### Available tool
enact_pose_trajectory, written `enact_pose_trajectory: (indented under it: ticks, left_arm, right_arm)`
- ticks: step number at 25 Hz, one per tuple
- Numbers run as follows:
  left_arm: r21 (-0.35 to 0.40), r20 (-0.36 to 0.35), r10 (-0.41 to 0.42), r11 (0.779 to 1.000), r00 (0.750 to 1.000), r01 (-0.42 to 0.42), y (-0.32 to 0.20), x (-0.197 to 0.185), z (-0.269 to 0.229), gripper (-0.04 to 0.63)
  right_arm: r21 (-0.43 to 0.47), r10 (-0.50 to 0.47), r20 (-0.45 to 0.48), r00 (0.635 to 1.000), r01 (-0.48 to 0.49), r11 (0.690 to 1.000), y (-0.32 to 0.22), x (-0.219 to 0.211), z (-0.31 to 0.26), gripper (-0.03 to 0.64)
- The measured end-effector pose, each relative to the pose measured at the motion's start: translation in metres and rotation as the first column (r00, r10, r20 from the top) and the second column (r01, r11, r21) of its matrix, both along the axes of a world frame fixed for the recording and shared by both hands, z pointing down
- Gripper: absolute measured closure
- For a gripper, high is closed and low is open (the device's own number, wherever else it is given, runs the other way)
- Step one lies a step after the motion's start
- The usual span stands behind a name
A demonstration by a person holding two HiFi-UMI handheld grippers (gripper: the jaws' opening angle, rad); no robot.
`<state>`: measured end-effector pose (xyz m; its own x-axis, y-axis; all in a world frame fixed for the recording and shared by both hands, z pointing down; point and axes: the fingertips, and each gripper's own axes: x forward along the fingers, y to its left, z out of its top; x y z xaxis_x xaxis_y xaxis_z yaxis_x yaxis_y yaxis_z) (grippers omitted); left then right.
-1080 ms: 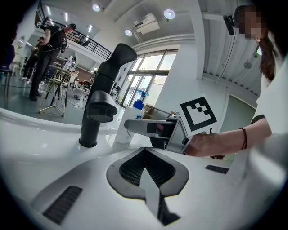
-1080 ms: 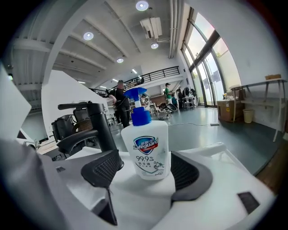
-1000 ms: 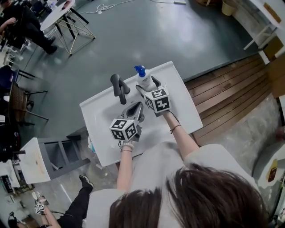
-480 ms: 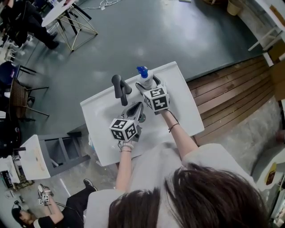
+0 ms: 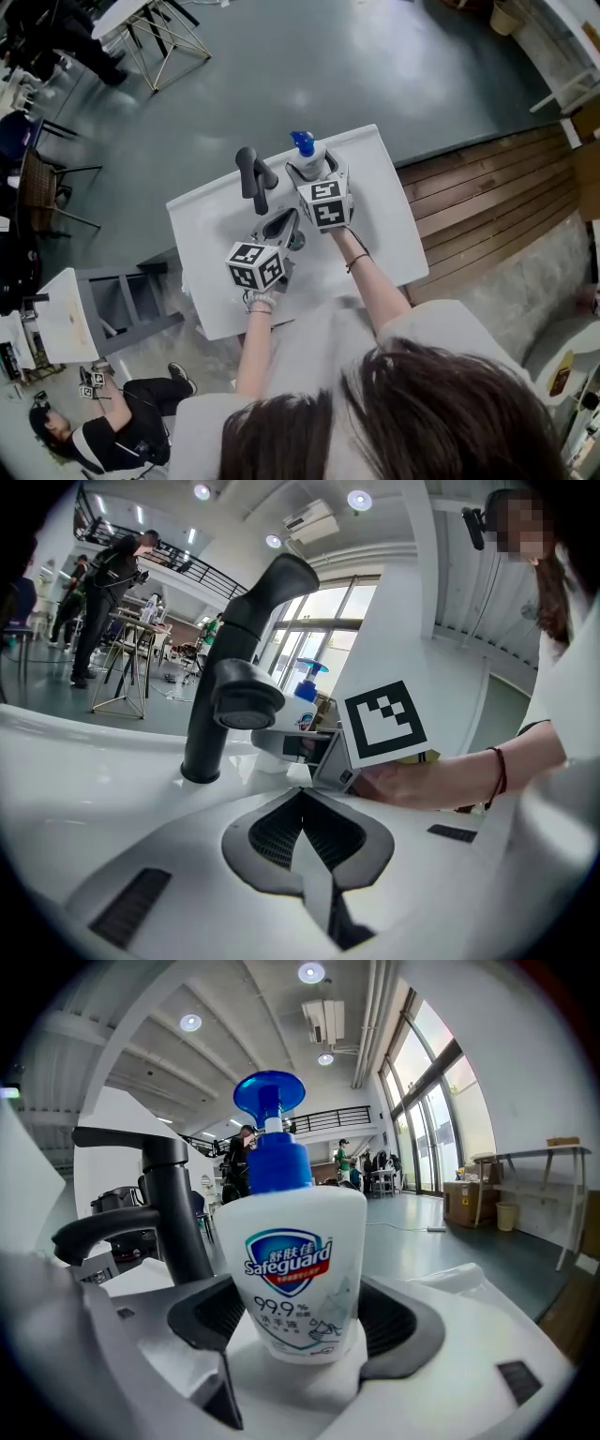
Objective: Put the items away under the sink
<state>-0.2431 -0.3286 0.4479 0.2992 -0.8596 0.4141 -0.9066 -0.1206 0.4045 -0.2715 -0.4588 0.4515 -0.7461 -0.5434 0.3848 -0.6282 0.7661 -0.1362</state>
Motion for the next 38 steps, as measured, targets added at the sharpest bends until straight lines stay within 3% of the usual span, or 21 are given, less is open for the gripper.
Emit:
enact_pose_trajectory:
  ticks: [15, 22, 38]
  left_arm:
    - [-0.021, 0.003, -0.001, 1.0, 1.0, 0.001, 0.005, -0.002, 0.004, 0.598]
    - [-0.017, 0.004, -0.013, 1.0, 1.0, 0.013, 0.006, -0.004, 0.003, 0.598]
    - [0.008, 0.006, -0.033, 0.999, 0.999, 0.033, 0.013, 0.001, -0.008, 0.598]
  right_arm:
    - [0.02, 0.063, 0.009, 0.998, -0.063, 0.998, 0.001, -0.006, 0.002, 0.253]
    - [0.081, 0.079, -0.027, 0.997, -0.077, 0.994, -0.002, 0.001, -0.005, 0.256]
    - [0.066, -0.016, -0.011, 1.0, 0.016, 0.998, 0.007, 0.001, -0.021, 0.258]
